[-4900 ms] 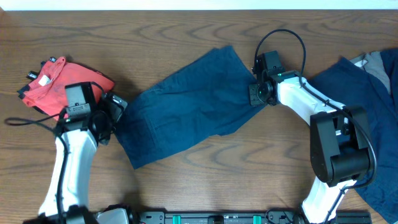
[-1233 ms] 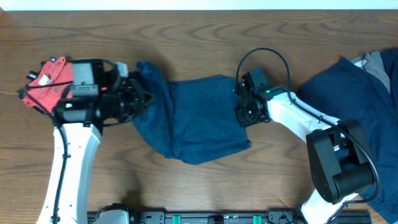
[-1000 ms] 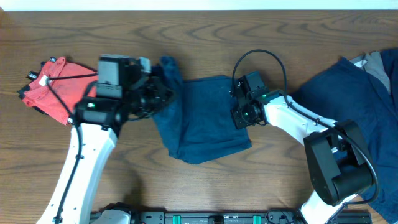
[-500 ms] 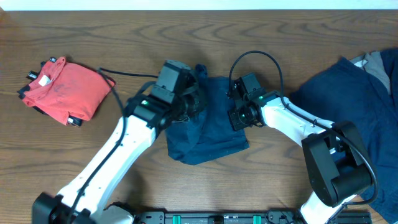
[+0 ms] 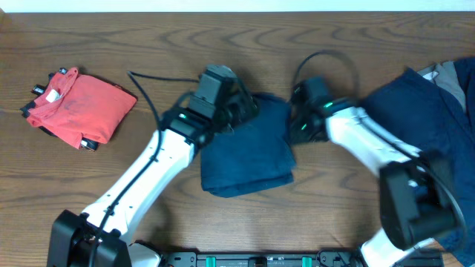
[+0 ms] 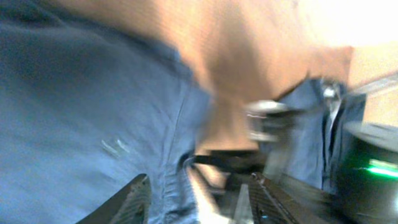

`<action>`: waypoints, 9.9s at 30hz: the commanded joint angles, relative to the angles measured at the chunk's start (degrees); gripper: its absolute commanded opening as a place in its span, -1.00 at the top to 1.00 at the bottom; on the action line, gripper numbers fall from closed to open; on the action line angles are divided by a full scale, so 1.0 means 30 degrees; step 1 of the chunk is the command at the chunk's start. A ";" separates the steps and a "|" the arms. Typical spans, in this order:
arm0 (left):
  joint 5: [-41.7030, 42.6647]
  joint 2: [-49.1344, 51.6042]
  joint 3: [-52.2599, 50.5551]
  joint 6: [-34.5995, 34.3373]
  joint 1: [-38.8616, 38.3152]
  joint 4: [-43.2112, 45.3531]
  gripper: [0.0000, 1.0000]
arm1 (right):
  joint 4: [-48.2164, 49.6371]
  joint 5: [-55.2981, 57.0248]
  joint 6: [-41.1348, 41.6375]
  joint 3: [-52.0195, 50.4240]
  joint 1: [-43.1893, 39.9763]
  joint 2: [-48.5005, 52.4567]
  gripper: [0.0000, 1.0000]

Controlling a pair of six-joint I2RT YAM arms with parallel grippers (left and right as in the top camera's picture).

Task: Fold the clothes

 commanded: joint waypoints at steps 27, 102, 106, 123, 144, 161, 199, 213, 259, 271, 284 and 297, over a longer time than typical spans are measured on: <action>-0.3599 0.8553 0.0393 0.6790 0.3636 0.2630 -0.16 | 0.0896 -0.3395 0.4583 -0.3650 0.5435 -0.1974 0.37; 0.3279 0.4335 0.0597 1.0069 0.6892 0.0175 0.88 | -0.0364 0.3351 0.0656 -0.0736 -0.0831 -0.2120 -0.01; 0.3264 0.1734 0.1311 1.0076 1.0404 0.0160 0.88 | -0.0641 0.3344 0.0656 -0.0736 -0.1479 -0.2922 -0.01; -0.0962 0.1086 0.1654 1.0069 2.1507 -0.1282 0.35 | -0.1421 0.3330 0.0663 -0.0736 -0.1698 -0.3126 -0.01; 0.4211 0.1348 0.1654 1.1540 1.8119 -0.2441 -0.73 | -0.0087 0.0976 0.0648 -0.0736 -0.1698 -0.3118 -0.55; -0.0175 0.1953 0.1625 1.4200 0.7344 -1.4673 -0.95 | -0.5872 -0.2120 -0.0408 -0.0721 -0.7628 -0.3126 -0.98; -0.7155 -2.5369 -0.7730 1.2990 0.2470 -0.8408 -0.96 | -0.6659 0.1916 0.0015 -0.9989 -0.5406 -2.9973 -0.98; -0.7155 -2.5369 -0.7730 1.2990 0.2470 -0.8408 -0.96 | -0.8830 0.2288 -0.0226 -1.0003 -0.5406 -2.9980 -0.98; -0.7155 -2.5369 -0.7730 1.2990 0.2470 -0.8408 -0.96 | 1.0564 0.1996 -0.5486 -2.1311 -0.4503 -3.3871 -0.98; -0.7155 -2.5369 -0.7730 1.2990 0.2470 -0.8408 -0.96 | 1.0564 0.1996 -0.5486 -2.1311 -0.4503 -3.3871 -0.98; -0.7140 -2.5420 -0.9071 1.3274 0.6885 -0.9020 -0.96 | 1.0564 0.1996 -0.5486 -2.1311 -0.4503 -3.3871 -0.98; -0.7512 -2.8931 -1.7143 1.3282 0.8582 -0.0423 -0.96 | 1.0564 0.1996 -0.5486 -2.1311 -0.4503 -3.3871 -0.99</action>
